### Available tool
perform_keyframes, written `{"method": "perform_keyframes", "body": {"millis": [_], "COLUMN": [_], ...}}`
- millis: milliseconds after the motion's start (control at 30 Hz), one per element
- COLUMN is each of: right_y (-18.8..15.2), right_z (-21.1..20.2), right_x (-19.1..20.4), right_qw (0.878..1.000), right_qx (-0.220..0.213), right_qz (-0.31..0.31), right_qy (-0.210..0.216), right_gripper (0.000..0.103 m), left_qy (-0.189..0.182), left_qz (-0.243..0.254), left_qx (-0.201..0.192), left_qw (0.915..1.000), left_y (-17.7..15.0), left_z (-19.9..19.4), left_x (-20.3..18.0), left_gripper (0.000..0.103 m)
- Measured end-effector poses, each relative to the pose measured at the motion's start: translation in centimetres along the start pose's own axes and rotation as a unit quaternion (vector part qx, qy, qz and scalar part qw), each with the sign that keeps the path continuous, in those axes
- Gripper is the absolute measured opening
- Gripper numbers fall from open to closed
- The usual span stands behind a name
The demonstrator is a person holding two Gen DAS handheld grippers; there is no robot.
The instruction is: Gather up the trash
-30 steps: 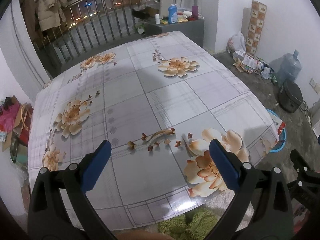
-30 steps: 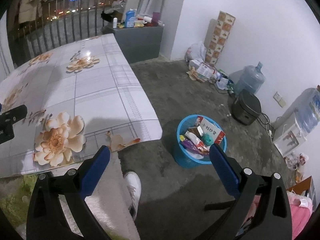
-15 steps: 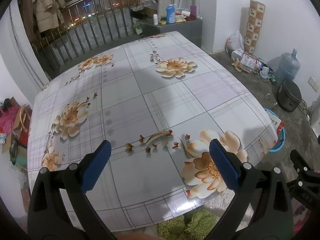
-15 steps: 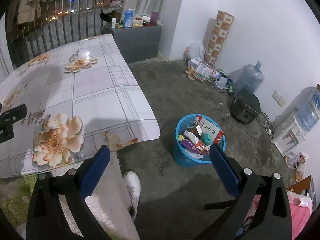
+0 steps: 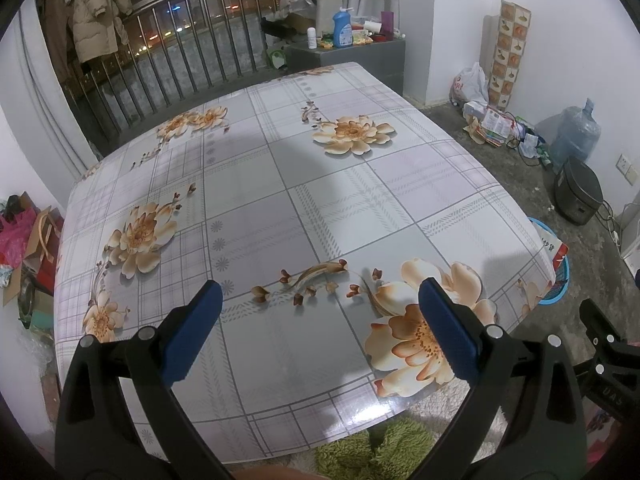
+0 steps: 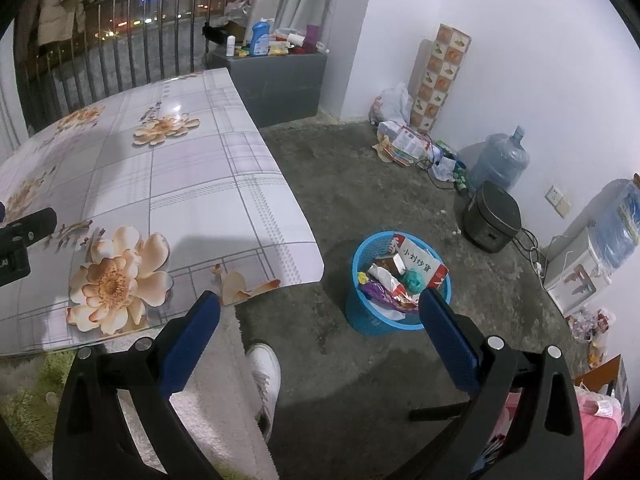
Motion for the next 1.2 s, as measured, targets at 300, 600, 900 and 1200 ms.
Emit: {"method": "perform_keyframes", "body": {"millis": [300,600,900,1200], "right_y": [0.01,0.10,0.11,0.20], "right_z": [-0.05,-0.07,-0.05,-0.06], "right_x": [0.08,0.08,0.22,0.26], "right_qw": [1.000,1.000,1.000,1.000], "right_qx": [-0.001,-0.002,-0.002,-0.002], "right_qz": [0.001,-0.001,-0.002,-0.002], "right_qy": [0.000,-0.002,-0.001,-0.002], "right_gripper": [0.097,0.097,0.097,0.097], "left_qy": [0.000,-0.001,-0.001,-0.001], "left_qz": [0.002,0.000,0.001,0.001], "left_qx": [0.001,0.001,0.001,0.001], "left_qw": [1.0000,1.0000,1.0000,1.0000], "left_y": [0.01,-0.13,-0.13,-0.09], "left_z": [0.00,0.16,0.17,0.16], "left_x": [0.00,0.09,0.13,0.17], "left_gripper": [0.094,0.094,0.094,0.094]}}
Point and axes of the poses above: each gripper's, at about its wrist camera, not at the fingertips, and z roughly the way its jaws point, x to its left, y to its top, the point moved 8 cm from there along z, roughly the way its jaws point, and after that the axes turned 13 degrees about x, right-handed, at the moved point
